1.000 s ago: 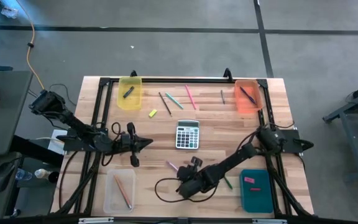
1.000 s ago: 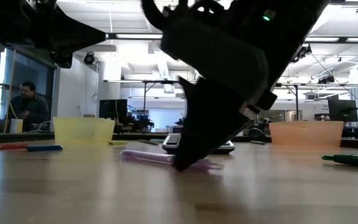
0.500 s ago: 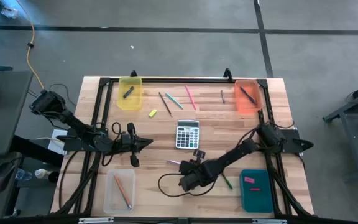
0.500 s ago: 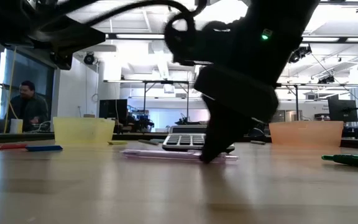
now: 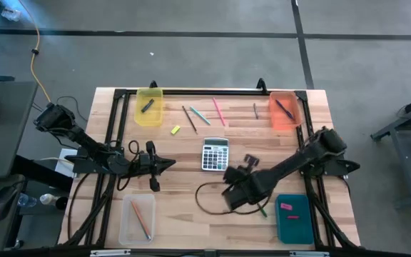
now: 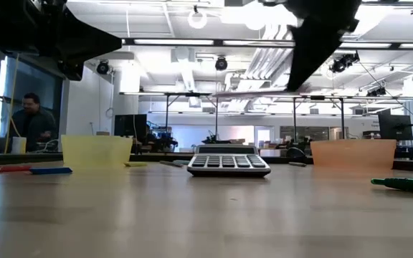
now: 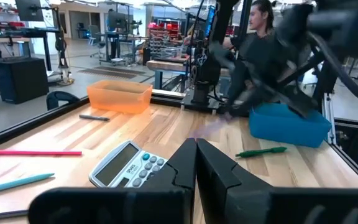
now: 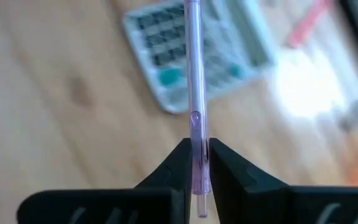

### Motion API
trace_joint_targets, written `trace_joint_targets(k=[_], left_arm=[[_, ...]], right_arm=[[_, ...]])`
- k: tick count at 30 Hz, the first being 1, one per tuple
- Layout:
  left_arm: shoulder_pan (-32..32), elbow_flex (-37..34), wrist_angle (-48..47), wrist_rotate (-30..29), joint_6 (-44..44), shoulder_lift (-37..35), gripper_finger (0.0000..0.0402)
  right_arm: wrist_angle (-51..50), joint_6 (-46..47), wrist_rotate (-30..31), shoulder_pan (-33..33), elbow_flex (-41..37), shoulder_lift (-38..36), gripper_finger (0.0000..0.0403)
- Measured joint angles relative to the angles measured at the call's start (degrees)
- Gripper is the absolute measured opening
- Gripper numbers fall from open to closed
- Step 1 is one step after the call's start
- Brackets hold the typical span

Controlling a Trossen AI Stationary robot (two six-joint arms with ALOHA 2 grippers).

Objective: Sort crayons/erasers/pens/pencils in bins
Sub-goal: Put the pink pen into the orange bin

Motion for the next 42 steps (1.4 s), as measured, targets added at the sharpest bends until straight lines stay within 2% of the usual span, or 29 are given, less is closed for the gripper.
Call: trace_joint_targets(k=[6, 9, 13, 17, 23, 27, 32, 42], left_arm=[[-0.02, 0.00, 0.00, 0.06, -0.15, 0.00, 0.0000], [-0.02, 0.00, 0.01, 0.07, -0.21, 0.00, 0.0001], [-0.02, 0.02, -0.02, 0.09, -0.57, 0.00, 0.0000], [-0.02, 0.02, -0.01, 0.09, 0.20, 0.00, 0.0000], [0.46, 0.02, -0.02, -0.15, 2.45, 0.00, 0.0000], [0.48, 0.02, -0.02, -0.17, 3.30, 0.00, 0.0001], [0.42, 0.02, -0.04, -0.19, 4.99, 0.00, 0.0001], [0.57, 0.02, -0.04, -1.98, 7.48, 0.00, 0.0000]], right_arm=[[-20.76, 12.34, 3.81, -3.74, -1.12, -8.33, 0.0032], [-24.44, 15.58, 4.59, -8.08, -6.02, -13.98, 0.0032], [-21.11, 13.74, 4.29, -16.48, -16.17, -23.55, 0.0032], [-18.73, 8.51, 3.89, -27.86, -24.80, -33.10, 0.0032], [-8.09, -6.30, 1.71, -45.44, -33.70, -43.71, 0.0032], [0.70, -16.71, -0.27, -54.24, -37.36, -46.16, 0.0032], [8.94, -25.06, -2.41, -63.20, -40.13, -45.58, 0.0032], [20.44, -32.70, -8.04, -75.16, -44.30, -44.27, 0.0032]])
